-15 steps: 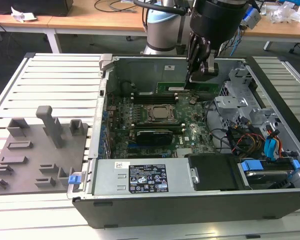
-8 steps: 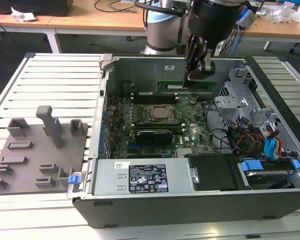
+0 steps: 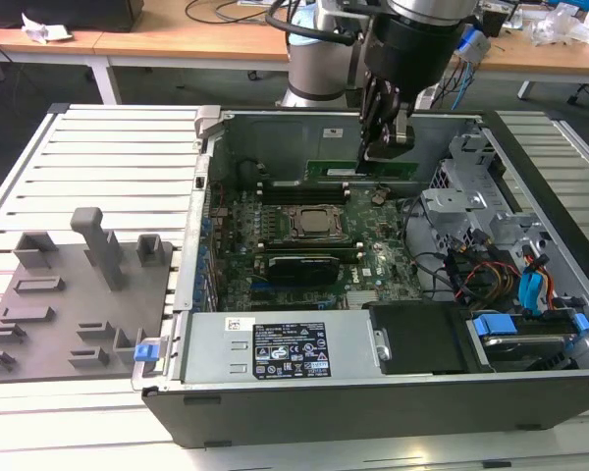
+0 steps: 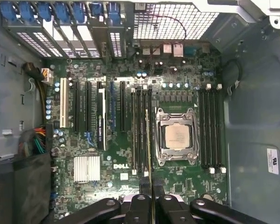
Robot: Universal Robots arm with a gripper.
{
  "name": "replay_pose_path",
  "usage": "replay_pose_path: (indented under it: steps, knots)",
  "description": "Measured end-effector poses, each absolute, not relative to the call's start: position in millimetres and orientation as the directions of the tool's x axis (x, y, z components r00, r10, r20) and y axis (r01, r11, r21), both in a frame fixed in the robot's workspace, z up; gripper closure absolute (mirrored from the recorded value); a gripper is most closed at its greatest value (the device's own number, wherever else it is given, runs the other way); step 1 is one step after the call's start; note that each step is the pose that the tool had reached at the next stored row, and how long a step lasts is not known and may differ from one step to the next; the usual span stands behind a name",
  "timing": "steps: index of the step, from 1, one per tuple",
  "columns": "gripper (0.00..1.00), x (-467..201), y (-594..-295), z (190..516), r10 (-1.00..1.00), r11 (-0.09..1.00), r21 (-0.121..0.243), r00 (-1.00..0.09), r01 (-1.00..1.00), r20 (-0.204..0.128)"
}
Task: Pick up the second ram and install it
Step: 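Pick up the second ram and move it above second insertion slot, then insert the second ram into the second slot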
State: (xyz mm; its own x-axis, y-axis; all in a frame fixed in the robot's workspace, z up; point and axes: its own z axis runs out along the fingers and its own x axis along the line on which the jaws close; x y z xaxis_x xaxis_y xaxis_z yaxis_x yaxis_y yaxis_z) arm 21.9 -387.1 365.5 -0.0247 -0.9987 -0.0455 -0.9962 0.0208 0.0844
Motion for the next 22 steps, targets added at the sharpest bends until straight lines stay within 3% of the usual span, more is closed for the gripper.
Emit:
replay_pose_path:
  steps: [6, 22]
  knots:
    - [0.87, 21.9, -371.3, 354.7, -0.999, 0.021, 0.084, -0.025, -0.996, -0.045]
    - [0.87, 21.7, -370.8, 344.9, -0.999, 0.021, 0.084, -0.025, -0.996, -0.046]
